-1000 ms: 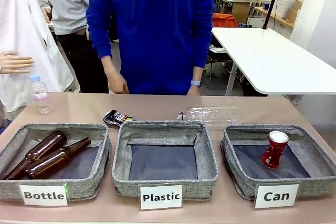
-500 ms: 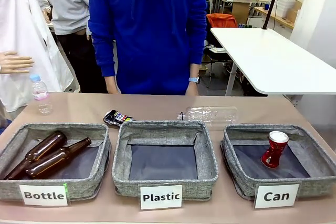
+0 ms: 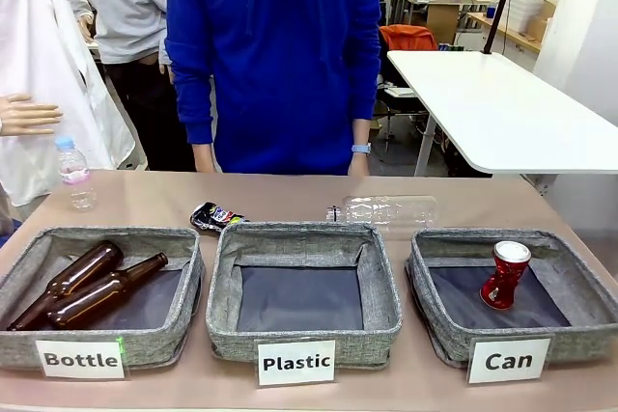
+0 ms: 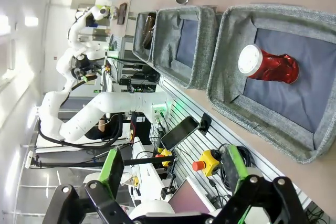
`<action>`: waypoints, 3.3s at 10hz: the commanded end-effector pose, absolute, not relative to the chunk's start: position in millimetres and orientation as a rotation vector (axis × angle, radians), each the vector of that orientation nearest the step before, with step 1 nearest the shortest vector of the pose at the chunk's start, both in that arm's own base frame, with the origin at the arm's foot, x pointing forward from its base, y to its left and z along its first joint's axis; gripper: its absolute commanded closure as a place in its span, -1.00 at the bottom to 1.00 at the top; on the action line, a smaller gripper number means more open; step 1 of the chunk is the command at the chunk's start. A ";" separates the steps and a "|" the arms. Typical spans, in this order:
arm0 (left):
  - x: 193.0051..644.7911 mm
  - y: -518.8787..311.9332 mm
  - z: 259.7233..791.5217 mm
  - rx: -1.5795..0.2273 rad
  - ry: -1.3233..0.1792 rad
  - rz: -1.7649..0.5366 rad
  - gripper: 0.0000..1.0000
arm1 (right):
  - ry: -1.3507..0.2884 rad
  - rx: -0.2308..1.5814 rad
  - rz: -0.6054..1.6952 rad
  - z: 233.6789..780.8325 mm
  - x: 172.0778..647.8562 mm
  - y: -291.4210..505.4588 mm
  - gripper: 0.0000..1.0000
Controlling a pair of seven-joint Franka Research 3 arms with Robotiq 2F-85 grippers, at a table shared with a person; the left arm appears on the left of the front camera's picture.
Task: Sort the can waste into the basket.
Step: Pick up the can waste from the table and place it in the right Fabric basket.
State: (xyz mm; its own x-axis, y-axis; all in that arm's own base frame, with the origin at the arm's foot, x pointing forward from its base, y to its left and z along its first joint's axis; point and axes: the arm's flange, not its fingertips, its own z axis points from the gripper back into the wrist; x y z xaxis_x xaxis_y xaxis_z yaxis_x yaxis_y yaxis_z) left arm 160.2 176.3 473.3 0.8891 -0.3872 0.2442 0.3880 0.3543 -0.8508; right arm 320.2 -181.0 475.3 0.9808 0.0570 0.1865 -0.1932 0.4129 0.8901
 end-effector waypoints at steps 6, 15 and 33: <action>170.6 147.9 463.0 -1.071 0.063 -0.548 -1.00 | -0.151 1.122 0.167 474.9 318.0 -181.1 -1.00; 253.4 3.1 523.6 -0.524 0.356 -0.500 -1.00 | -0.151 1.122 0.167 474.9 318.0 -181.1 -1.00; 161.7 133.5 563.2 -0.375 -0.547 0.094 -1.00 | -0.151 1.122 0.167 474.9 318.0 -181.1 -1.00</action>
